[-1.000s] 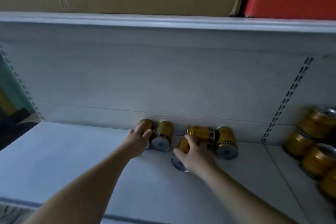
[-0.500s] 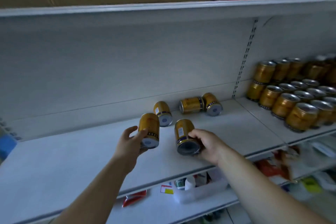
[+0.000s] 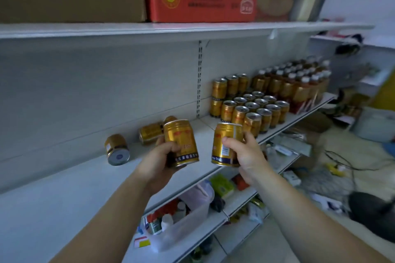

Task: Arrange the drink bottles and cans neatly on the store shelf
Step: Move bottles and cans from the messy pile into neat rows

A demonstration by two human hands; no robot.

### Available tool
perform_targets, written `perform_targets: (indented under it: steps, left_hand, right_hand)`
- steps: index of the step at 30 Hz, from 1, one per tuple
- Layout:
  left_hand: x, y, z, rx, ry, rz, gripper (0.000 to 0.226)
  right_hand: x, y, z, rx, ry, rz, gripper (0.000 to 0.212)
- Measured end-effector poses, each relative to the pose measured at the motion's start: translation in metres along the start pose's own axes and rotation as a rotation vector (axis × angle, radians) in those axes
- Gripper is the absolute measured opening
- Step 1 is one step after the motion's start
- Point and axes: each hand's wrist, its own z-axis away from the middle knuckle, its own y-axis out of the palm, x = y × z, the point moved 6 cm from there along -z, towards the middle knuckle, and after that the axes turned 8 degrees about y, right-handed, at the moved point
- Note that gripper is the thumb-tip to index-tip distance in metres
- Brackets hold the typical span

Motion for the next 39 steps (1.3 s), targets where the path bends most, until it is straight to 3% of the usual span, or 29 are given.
perform_targets:
  steps: [3,6,11,17,28,36,39]
  left_hand:
    - [0.014,0.06,-0.01,0.027,-0.055,0.006,0.016]
    - [0.03,0.122,-0.027,0.068,0.025,-0.092,0.008]
    - [0.059,0.216,-0.062,0.129,0.224,-0.331,0.053]
    - [0.084,0.284,-0.095,0.09,0.328,-0.453,0.062]
    - [0.086,0.272,-0.217,-0.054,0.335,-0.648,0.064]
    - [0.086,0.255,-0.322,-0.139,0.34,-0.702,0.08]
    - [0.085,0.243,-0.337,-0.21,0.334,-0.73,0.075]
  right_hand:
    - [0.032,-0.055,0.0,-0.064,-0.095,0.065,0.064]
    - [0.062,-0.111,-0.005,-0.074,-0.186,0.145,0.064]
    - [0.107,-0.199,-0.021,-0.068,-0.311,0.346,0.06]
    - [0.14,-0.264,-0.055,-0.026,-0.319,0.445,0.066]
    - [0.148,-0.263,-0.202,0.036,-0.279,0.521,0.074]
    - [0.17,-0.244,-0.32,0.035,-0.323,0.613,0.062]
    - [0.175,-0.233,-0.359,0.062,-0.305,0.619,0.065]
